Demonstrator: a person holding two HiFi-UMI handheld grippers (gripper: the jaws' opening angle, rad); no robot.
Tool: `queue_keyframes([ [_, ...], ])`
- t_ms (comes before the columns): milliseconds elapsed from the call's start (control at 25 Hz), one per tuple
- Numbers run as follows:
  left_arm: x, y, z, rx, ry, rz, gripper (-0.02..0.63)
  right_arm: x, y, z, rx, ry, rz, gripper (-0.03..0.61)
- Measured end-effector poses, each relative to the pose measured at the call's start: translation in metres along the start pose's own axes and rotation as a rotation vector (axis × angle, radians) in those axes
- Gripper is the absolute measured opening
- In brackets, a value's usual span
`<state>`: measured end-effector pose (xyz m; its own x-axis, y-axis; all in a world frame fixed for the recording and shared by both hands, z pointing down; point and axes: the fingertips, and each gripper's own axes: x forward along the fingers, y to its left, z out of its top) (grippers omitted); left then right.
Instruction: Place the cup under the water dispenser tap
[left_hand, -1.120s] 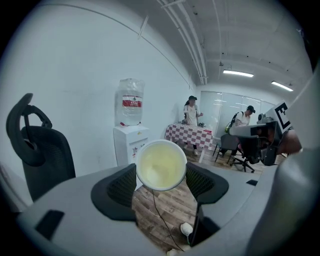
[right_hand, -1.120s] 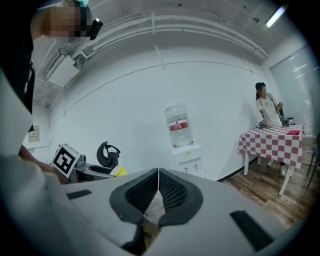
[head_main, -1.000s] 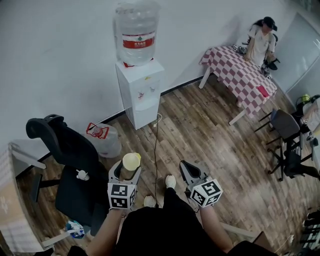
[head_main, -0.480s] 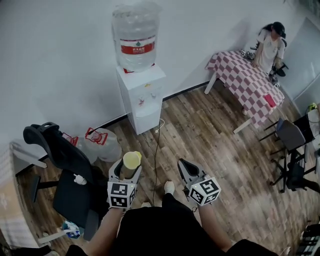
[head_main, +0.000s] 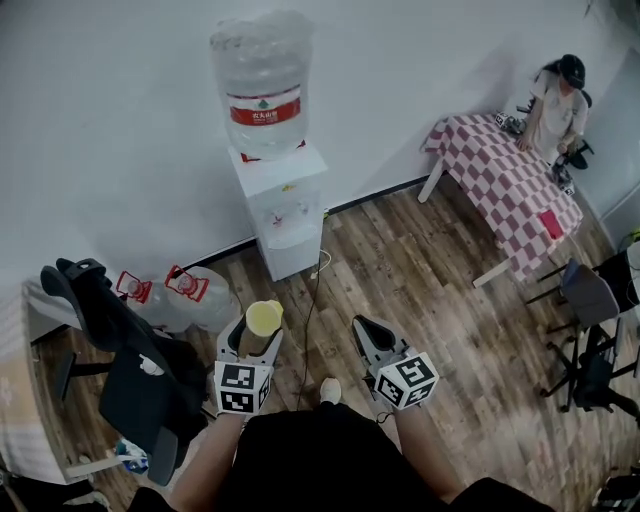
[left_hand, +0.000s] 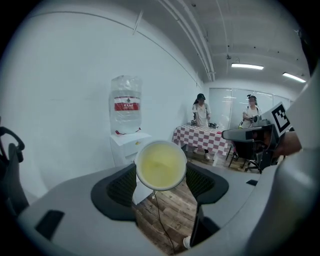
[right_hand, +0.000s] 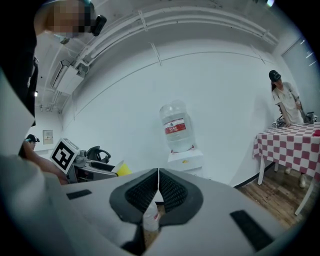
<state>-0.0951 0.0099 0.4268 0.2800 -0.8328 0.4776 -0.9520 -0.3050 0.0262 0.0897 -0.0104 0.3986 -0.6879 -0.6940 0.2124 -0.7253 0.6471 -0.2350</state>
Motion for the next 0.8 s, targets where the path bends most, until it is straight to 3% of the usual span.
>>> queue_keyframes([
  [400,0.05,-0.024,0.011,-0.031,0.025,0.045,0.319,0.013,-0.057,-0.004,-0.01,0.049,0.069,0.023],
  [800,0.08,-0.019,0.004,-0.054,0.087,0.051,0.319,0.041,-0.072,-0.008,0.005,0.098,0.115,0.023],
])
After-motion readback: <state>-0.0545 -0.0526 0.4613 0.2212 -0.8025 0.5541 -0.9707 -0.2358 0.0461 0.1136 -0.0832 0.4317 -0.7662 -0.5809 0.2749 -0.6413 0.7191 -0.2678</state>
